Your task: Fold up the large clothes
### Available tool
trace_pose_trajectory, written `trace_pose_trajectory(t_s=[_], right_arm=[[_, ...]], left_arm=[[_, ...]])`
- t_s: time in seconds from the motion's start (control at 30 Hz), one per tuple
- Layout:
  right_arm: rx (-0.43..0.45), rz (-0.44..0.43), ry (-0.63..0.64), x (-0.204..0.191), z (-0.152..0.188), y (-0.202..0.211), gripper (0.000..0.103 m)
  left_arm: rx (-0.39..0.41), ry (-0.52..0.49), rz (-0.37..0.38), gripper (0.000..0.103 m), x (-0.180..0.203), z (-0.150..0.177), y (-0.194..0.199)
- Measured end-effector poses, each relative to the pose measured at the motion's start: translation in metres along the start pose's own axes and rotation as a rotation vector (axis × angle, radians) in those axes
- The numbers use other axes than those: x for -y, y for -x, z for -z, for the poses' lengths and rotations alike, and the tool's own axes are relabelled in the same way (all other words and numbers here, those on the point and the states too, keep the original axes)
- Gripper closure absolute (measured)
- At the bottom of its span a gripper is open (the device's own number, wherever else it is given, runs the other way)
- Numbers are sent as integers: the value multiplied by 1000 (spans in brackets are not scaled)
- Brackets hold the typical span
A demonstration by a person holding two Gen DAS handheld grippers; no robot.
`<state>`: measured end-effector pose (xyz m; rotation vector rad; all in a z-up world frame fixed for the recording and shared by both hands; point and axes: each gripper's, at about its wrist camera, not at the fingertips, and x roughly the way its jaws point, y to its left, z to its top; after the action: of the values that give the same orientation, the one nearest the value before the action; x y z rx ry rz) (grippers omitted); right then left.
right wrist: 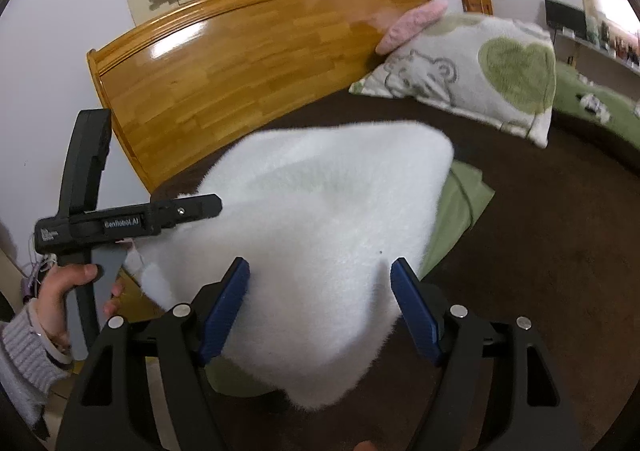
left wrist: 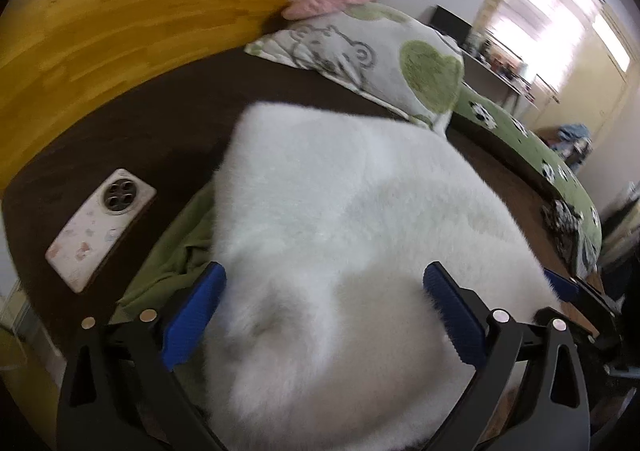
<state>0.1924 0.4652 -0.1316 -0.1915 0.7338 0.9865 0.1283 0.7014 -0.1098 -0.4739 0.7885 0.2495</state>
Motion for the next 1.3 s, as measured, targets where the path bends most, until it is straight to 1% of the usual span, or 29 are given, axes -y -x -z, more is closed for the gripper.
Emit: trace_pose_trajectory(t_s=[0.07,0.17,0.23,0.3,0.4,0.5,0.67,0.7,0.8,0.87,0.97,1.07,1.1,1.2,1.3], right_arm=[[-4,24,27,-6,-2,8,30],[8,31,60,-16,-2,30,30],[31,33,69,-22,-1,45,30],[48,27,70,-28,0,61,30],[76,33,85,-40,6,84,30],[97,39,90,-48,13,104,30],[138,54,52,-54,33,142,30],[143,57,48,-55,37,147,30],[152,66,46,-59,54,163,30],[150,61,30,-61,68,172,30],[152,60,17,-65,87,181,30],[143,64,20,-69,106,186,30],[148,68,22,-70,111,188,30],[161,68,20,-71,120,191,30],[168,77,12,-72,125,194,30]], left_arm=[[13,20,-34,6,1,-1,14],[41,2,-75,6,9,1,40],[59,-2,-77,6,15,3,59],[84,-8,-96,6,22,6,78],[117,-49,-124,6,35,14,106],[142,-79,-150,6,48,25,128],[184,-108,-165,6,69,50,160],[193,-125,-175,6,74,58,167],[226,-140,-170,6,87,79,183],[231,-113,-134,6,92,95,191],[235,-119,-144,6,100,116,196],[218,-140,-146,6,106,138,195],[211,-150,-160,6,107,146,194],[214,-154,-172,6,108,165,194],[220,-149,-179,6,106,176,193]])
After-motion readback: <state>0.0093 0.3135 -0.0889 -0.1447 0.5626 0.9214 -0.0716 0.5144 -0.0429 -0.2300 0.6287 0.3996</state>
